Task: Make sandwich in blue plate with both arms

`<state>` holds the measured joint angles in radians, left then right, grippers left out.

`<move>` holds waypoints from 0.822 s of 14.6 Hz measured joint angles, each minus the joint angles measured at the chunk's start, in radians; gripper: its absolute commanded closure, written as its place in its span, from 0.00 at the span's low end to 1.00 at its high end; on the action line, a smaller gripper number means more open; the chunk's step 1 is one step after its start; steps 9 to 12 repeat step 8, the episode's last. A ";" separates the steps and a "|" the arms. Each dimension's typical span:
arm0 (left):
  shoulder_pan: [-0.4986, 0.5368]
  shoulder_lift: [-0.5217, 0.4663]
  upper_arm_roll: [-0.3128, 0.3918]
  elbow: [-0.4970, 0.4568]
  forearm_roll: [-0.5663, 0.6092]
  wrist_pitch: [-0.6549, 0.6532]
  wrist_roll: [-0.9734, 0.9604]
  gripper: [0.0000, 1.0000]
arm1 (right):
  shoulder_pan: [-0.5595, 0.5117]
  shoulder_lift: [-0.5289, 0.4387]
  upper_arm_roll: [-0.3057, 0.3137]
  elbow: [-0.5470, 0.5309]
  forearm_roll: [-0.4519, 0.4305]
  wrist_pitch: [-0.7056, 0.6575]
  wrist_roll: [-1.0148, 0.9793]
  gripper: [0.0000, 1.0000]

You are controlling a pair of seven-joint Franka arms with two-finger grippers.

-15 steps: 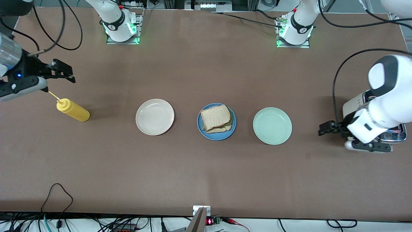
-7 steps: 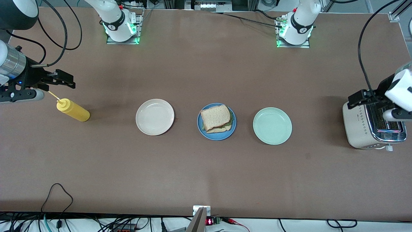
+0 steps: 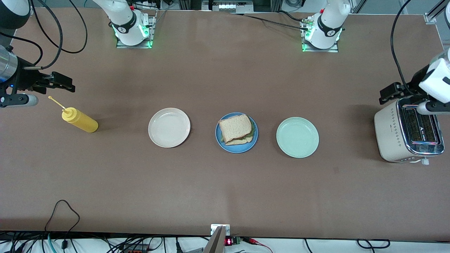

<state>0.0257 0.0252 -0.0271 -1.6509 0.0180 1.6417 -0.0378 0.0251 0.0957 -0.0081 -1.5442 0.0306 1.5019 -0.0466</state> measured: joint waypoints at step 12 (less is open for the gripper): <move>0.000 -0.067 -0.001 -0.058 0.000 -0.028 0.000 0.00 | 0.001 -0.003 0.002 0.000 0.000 -0.002 0.001 0.00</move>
